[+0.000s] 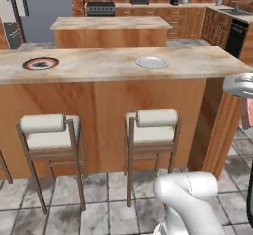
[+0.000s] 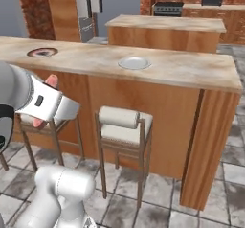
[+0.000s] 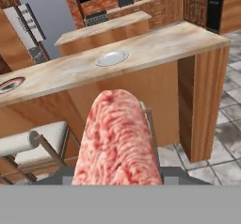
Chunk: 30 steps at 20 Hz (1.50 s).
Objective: Transport the steak and squash to the fridge. Place the steak on the rack containing meat and place the squash on the rack containing the vegetable, ensuring meats and vegetables are on different racks.
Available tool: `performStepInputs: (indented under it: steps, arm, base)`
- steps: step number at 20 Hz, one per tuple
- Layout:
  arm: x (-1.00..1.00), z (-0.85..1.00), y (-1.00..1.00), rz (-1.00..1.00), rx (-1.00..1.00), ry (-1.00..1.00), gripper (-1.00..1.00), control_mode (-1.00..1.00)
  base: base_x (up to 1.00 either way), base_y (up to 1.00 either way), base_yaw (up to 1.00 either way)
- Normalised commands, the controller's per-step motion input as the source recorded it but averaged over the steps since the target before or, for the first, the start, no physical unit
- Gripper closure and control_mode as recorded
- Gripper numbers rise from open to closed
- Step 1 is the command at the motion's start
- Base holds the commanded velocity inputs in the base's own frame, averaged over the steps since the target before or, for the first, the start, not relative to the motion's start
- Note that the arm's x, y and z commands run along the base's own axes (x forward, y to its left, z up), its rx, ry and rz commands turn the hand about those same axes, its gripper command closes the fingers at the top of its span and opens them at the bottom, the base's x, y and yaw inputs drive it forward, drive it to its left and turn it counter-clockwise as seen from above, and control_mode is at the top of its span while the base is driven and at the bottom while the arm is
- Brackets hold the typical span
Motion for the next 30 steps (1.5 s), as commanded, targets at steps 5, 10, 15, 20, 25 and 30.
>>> performStepInputs:
  steps: [5, 10, 15, 20, 25, 30]
  arm:
    - [0.0, 0.0, 0.0, 0.0, 0.0, 0.0, 1.0, 1.0]
    - [0.0, 0.0, 0.0, 0.0, 0.0, 0.0, 1.0, 1.0]
    - [0.0, 0.0, 0.0, 0.0, 0.0, 0.0, 1.0, 1.0]
    - [0.0, 0.0, 0.0, 0.0, 0.0, 0.0, 1.0, 1.0]
    - [0.0, 0.0, 0.0, 0.0, 0.0, 0.0, 1.0, 1.0]
    - [0.0, 0.0, 0.0, 0.0, 0.0, 0.0, 1.0, 1.0]
  base:
    - [0.09, -1.0, 0.0]
    - [0.07, -1.0, 0.0]
    - [0.07, -1.0, 0.0]
    - [0.42, -1.0, 0.0]
    - [0.65, -1.0, 0.0]
    - [0.81, -1.0, 0.0]
